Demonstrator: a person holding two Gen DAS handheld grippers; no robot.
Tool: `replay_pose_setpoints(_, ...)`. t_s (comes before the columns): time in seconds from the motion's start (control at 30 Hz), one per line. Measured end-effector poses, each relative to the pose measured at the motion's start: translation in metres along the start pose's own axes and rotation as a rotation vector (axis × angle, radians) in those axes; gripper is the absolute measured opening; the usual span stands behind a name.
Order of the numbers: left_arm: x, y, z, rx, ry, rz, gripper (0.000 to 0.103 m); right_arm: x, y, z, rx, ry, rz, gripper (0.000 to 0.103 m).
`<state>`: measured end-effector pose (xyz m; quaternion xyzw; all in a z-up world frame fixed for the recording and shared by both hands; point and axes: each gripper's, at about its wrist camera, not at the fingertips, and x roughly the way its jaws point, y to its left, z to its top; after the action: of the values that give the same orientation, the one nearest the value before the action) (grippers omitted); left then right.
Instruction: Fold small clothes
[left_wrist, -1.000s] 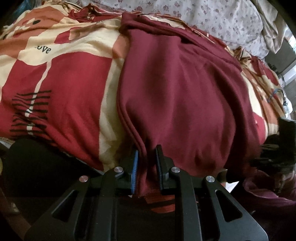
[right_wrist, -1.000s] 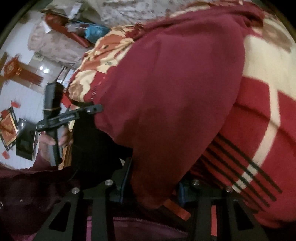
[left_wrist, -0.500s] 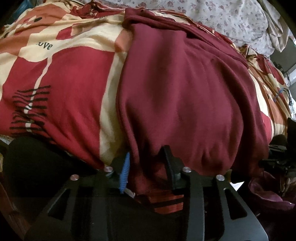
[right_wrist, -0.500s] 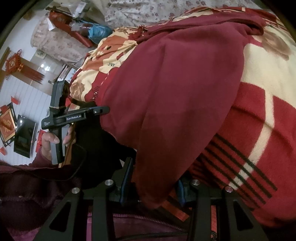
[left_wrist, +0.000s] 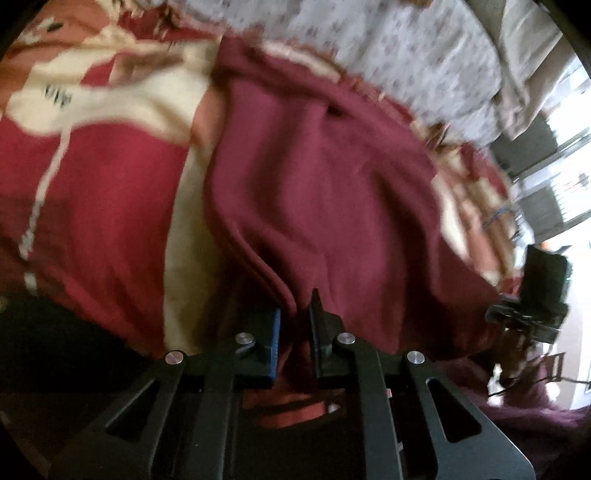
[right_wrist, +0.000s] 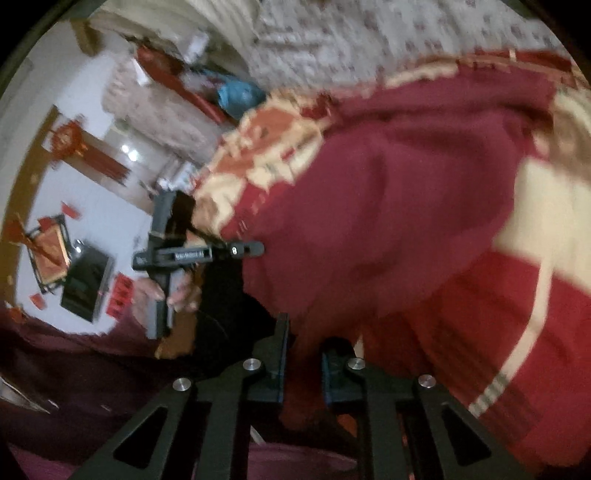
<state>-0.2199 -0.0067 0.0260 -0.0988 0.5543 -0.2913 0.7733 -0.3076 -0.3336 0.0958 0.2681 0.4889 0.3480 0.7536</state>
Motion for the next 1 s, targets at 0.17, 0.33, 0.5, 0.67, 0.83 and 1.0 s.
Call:
replay_pose_setpoints(0.17, -0.021, -0.015, 0.053, 0.016, -0.107, -0.043, 0.011, -0.031, -0.001, 0.044, -0.003, -0.156, 0.017, 0.012)
replay_pose_setpoints(0.33, -0.017, -0.029, 0.125, 0.065, -0.196, -0.051, 0.011, -0.055, -0.017, 0.101, 0.009, -0.302, -0.022, 0.012)
replay_pose_setpoints(0.5, 0.022, -0.021, 0.197, 0.025, -0.211, -0.029, 0.011, -0.058, -0.061, 0.161, 0.086, -0.388, -0.115, 0.012)
replay_pose_setpoints(0.67, 0.071, 0.009, 0.241, -0.08, -0.189, 0.001, 0.011, -0.046, -0.119, 0.201, 0.197, -0.405, -0.234, 0.012)
replay_pose_setpoints(0.83, 0.091, 0.033, 0.266, -0.14, -0.177, -0.055, 0.022, -0.029, -0.177, 0.23, 0.297, -0.363, -0.29, 0.013)
replay_pose_setpoints(1.0, 0.064, 0.035, 0.267, -0.134, -0.247, -0.101, 0.081, -0.042, -0.177, 0.227, 0.315, -0.376, -0.34, 0.026)
